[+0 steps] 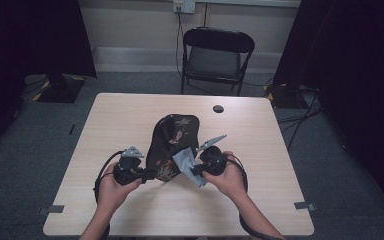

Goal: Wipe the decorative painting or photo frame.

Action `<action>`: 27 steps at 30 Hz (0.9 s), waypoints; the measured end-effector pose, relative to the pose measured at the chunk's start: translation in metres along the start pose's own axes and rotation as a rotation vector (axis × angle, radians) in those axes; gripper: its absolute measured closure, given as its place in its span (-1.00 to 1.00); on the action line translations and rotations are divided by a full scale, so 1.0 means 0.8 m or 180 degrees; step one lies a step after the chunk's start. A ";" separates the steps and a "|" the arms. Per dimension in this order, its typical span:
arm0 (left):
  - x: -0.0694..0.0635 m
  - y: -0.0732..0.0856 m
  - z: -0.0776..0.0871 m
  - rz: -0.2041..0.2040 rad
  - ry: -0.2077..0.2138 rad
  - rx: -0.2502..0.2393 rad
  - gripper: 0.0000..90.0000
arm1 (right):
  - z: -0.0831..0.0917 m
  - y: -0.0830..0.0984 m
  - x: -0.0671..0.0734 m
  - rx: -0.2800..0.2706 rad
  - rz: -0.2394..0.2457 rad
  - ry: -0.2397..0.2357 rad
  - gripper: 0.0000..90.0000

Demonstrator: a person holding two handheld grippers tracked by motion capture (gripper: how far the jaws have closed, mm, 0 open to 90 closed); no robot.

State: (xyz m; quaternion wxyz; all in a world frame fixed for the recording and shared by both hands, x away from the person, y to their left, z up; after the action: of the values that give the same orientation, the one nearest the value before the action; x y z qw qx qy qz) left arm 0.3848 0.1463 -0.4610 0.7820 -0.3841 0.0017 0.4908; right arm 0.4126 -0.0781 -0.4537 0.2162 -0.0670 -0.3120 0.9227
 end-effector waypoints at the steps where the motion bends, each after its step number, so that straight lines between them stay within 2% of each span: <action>1: 0.000 0.000 0.000 0.0000 0.0001 0.0001 0.75 | -0.005 0.005 0.001 0.0016 -0.0017 -0.0030 0.83; 10: 0.000 0.000 0.000 -0.0002 0.0006 -0.0003 0.75 | -0.034 0.034 0.007 0.0189 -0.0091 -0.0091 0.83; 16: 0.000 0.000 0.000 0.0001 0.0002 -0.0002 0.74 | -0.047 0.050 0.010 0.0233 -0.0144 -0.0138 0.83; 22: 0.000 0.000 0.000 0.0006 -0.0002 -0.0005 0.75 | -0.043 0.050 0.010 0.0228 -0.0142 -0.0140 0.83; 27: 0.000 0.000 0.000 0.0002 -0.0004 -0.0001 0.75 | -0.023 0.040 0.006 0.0186 -0.0093 -0.0085 0.83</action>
State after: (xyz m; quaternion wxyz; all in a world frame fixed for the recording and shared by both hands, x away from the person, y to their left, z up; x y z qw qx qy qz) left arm 0.3846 0.1464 -0.4610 0.7818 -0.3839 0.0012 0.4913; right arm 0.4017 -0.0890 -0.4876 0.2273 -0.0437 -0.2887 0.9290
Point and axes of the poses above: each handheld gripper's, and its own axes: z roughly backward along the jaws, y roughly out of its underside, x roughly to its left, the point moved 5 cm from there along -z, roughly forward along the jaws, and after that the axes turned 14 degrees about z, right-handed, at the moved point
